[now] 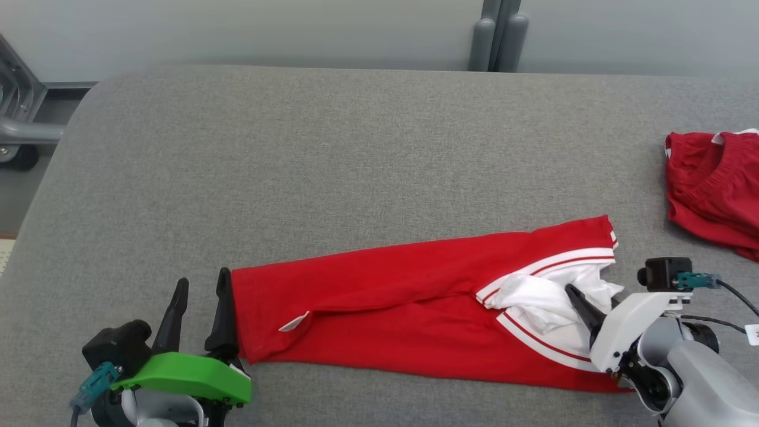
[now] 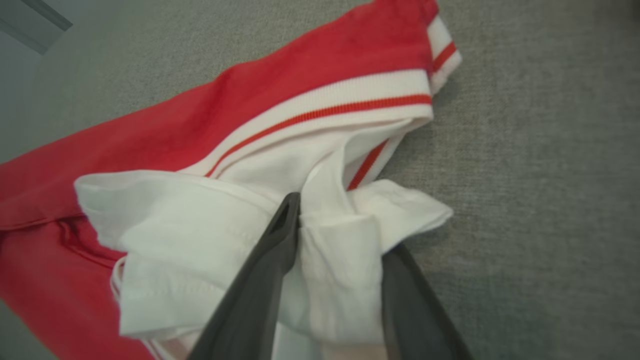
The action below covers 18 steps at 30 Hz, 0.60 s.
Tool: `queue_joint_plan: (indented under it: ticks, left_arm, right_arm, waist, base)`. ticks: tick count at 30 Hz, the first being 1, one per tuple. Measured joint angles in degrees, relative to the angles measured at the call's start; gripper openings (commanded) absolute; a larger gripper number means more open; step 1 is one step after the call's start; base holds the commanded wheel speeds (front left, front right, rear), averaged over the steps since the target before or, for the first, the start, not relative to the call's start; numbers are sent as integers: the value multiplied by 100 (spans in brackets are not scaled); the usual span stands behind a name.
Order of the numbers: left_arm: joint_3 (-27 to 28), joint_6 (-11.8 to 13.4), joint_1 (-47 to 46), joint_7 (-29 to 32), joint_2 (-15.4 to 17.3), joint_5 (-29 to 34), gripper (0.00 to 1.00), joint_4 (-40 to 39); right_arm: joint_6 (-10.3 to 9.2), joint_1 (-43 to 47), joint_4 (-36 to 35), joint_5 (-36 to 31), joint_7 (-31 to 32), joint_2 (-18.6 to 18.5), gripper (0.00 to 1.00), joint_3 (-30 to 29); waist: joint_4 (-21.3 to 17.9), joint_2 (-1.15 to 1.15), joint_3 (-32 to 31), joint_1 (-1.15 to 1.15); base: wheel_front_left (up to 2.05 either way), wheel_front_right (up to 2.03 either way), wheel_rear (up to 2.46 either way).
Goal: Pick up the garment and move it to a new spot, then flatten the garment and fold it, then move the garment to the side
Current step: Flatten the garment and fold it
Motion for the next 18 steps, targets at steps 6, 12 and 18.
queue_joint_plan:
  ticks: [6, 12, 18]
  left_arm:
    - [146, 0, 154, 1, -12, 49, 100, 1]
    - [231, 0, 261, 44, -23, 71, 100, -12]
    - [269, 0, 367, 71, -37, 100, 100, -71]
  right_arm:
    - [53, -136, 42, -45, -14, 77, 0, 164]
    - [65, -169, 53, -45, -136, -235, 0, 88]
    - [67, -303, -36, -92, -176, -818, 0, 43]
  waist:
    - [-136, 0, -84, 0]
    - [-309, 0, -200, 0]
    - [-564, 0, -343, 0]
  base:
    - [0, 0, 0]
    - [0, 0, 0]
    - [0, 0, 0]
